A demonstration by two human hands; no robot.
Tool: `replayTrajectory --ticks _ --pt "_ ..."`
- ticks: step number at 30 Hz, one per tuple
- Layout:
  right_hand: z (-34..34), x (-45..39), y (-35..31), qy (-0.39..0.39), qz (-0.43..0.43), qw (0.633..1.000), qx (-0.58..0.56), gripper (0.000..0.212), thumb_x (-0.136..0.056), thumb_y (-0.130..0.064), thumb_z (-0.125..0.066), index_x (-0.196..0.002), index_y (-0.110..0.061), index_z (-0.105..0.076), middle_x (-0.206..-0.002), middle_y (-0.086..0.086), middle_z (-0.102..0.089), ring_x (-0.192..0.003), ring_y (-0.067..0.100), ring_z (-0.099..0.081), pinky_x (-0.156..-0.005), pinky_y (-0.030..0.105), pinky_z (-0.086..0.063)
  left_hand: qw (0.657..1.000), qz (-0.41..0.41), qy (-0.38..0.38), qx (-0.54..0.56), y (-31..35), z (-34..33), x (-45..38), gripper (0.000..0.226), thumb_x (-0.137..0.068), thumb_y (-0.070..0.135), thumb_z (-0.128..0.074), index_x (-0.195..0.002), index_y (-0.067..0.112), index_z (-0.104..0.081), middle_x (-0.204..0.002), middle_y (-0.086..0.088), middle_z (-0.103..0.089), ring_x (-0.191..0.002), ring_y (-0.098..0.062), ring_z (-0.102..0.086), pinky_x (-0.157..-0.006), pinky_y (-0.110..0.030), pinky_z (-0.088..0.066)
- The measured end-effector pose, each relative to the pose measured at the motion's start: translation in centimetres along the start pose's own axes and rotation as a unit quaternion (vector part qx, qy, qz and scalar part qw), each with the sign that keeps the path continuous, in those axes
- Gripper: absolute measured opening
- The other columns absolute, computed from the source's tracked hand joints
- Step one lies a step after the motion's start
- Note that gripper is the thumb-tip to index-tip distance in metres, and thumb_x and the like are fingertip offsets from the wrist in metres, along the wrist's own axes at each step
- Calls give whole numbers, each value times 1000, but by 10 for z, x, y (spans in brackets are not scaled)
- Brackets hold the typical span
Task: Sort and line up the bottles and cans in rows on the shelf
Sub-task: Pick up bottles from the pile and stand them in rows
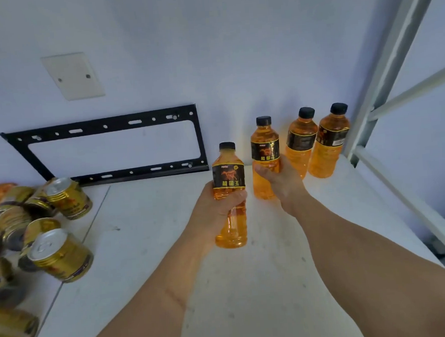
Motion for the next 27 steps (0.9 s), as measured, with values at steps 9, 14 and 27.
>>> replayTrajectory --ticks 9,14,27 --pt "-9 -34 9 -3 39 999 -19 67 -88 -37 -72 -146 -31 -39 -135 -8 -56 -124 17 -51 -101 36 -41 999 -5 35 21 -6 -5 -41 39 -80 33 -77 -105 41 -48 -104 8 -65 -92 -12 -63 -79 -35 -49" --pt "-7 -32 8 -15 57 998 19 70 -89 -39 -69 -148 -34 -33 -140 -10 -52 -124 11 -47 -95 29 -39 998 -44 49 17 1 -3 -53 54 -78 30 -80 -122 35 -49 -115 8 -62 -106 -13 -57 -89 -37 -42" --pt "7 41 8 -60 47 819 568 38 -101 -39 -48 -130 -17 -57 -124 4 -59 -111 23 -58 -90 34 -50 993 -104 49 -36 14 -2 -70 75 -71 29 -85 -136 29 -48 -128 7 -60 -119 -16 -54 -104 -45 -43"
Point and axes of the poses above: each hand's wrist, its own x-axis away from the middle knuckle, its own z-axis out of the back of the hand, y = z × x, the point moved 3 cm from there along -x, towards the middle knuckle
